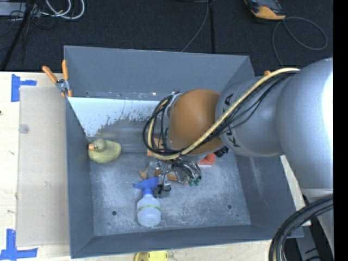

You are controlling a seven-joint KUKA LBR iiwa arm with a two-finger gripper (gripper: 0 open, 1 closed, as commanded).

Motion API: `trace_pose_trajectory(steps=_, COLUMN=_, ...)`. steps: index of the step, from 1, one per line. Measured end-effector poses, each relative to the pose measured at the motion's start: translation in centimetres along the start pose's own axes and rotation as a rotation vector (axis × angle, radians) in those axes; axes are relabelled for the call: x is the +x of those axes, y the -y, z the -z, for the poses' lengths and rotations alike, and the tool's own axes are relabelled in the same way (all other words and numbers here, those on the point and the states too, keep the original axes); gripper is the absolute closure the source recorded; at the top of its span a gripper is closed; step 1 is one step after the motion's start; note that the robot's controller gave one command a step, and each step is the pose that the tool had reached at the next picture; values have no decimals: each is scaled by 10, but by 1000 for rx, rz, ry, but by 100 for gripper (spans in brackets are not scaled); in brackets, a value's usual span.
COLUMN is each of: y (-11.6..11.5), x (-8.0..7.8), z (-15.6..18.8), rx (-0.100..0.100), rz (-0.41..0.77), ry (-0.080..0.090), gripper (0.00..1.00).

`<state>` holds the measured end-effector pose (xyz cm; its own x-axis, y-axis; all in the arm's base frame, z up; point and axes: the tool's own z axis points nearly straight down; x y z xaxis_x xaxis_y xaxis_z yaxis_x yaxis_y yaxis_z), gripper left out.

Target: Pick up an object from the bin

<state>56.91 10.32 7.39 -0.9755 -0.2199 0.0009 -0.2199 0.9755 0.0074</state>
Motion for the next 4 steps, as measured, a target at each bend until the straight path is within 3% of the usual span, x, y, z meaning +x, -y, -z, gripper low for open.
trace_pose_trajectory(steps=4, y=1, x=1, z=23, rx=2, rz=-3, ry=0, gripper=100)
